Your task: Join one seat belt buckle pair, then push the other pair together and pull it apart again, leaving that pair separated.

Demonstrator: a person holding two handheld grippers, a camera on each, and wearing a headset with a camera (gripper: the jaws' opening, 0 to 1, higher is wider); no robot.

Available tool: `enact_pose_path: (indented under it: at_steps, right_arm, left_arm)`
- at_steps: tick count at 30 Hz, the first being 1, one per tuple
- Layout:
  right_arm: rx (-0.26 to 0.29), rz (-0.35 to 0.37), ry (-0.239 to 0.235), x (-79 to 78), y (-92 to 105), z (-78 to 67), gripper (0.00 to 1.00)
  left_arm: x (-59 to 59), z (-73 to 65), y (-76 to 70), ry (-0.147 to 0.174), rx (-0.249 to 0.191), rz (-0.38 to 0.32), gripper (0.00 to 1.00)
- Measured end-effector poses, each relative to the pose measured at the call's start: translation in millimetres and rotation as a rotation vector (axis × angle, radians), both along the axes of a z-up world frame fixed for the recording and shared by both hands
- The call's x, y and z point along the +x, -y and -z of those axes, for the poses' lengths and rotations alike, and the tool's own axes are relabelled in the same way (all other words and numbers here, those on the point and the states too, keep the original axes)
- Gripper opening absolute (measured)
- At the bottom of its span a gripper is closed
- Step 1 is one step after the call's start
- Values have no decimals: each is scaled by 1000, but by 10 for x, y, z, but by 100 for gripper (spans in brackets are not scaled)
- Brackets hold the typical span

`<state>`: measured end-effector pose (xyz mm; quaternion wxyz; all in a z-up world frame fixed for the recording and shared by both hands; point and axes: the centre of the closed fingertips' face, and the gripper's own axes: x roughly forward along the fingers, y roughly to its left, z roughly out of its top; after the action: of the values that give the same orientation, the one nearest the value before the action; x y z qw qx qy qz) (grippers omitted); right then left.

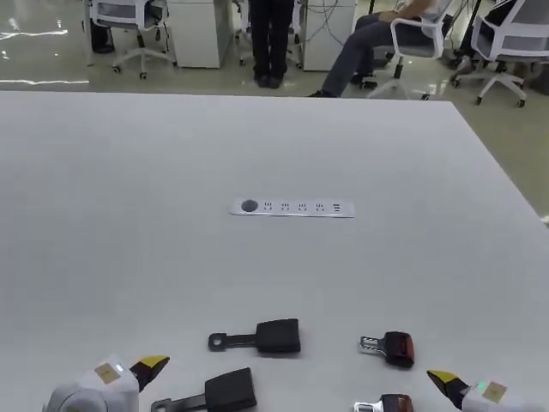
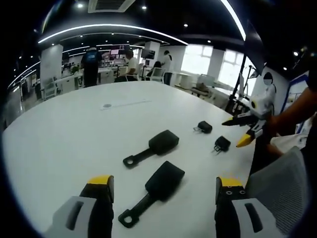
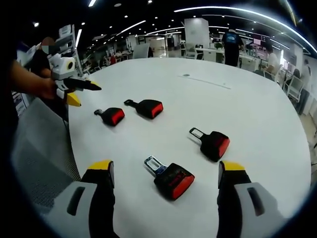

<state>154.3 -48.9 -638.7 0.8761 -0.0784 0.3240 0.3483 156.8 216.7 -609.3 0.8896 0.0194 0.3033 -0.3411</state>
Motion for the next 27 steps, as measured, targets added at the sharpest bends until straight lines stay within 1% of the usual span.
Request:
enact_pose_path:
  at_steps: [2, 4, 6, 8, 10, 13, 14, 16, 19, 20, 21, 23, 24, 26, 27]
  right_arm:
    - [-10, -19, 7, 0, -1, -1, 83]
    - [-15, -35, 7, 8, 5, 2, 83]
    - [-29, -57, 11, 15, 14, 12, 83]
    - [-34, -76, 4, 16, 10, 24, 82]
    - [-43, -86, -3, 13, 8, 33, 81]
    - [-48, -106, -24, 27, 32, 54, 74]
    - [-47, -113, -28, 29, 29, 57, 73]
    - [-40, -123, -29, 43, 26, 68, 75]
    - [-47, -147, -29, 30, 5, 74, 73]
    - [-52, -161, -30, 25, -3, 80, 72]
    - [-55, -169, -32, 21, -7, 90, 72]
    - [-70, -198, -40, 14, -3, 131, 72]
    - [-79, -212, -40, 12, 0, 144, 71]
    - [-92, -228, -42, 13, 8, 156, 70]
    - [-94, -232, -40, 14, 9, 156, 69]
  left_arm:
    - [5, 20, 23, -8, 10, 19, 85]
    - [20, 49, 46, -4, 18, 37, 83]
    - [19, 110, 55, -21, 28, 54, 82]
    - [32, 140, 104, -25, 38, 71, 81]
    - [12, 189, 84, -34, 45, 88, 79]
    - [34, 191, 123, -39, 48, 110, 78]
    - [41, 196, 137, -39, 54, 117, 77]
    - [58, 259, 162, -44, 74, 139, 76]
    - [89, 276, 196, -46, 79, 150, 76]
    - [93, 313, 197, -50, 83, 158, 76]
    - [98, 332, 204, -51, 87, 163, 75]
    - [96, 357, 241, -63, 104, 186, 75]
    - [84, 409, 238, -72, 114, 199, 75]
    - [88, 472, 247, -75, 130, 219, 73]
    - [90, 482, 249, -76, 133, 221, 72]
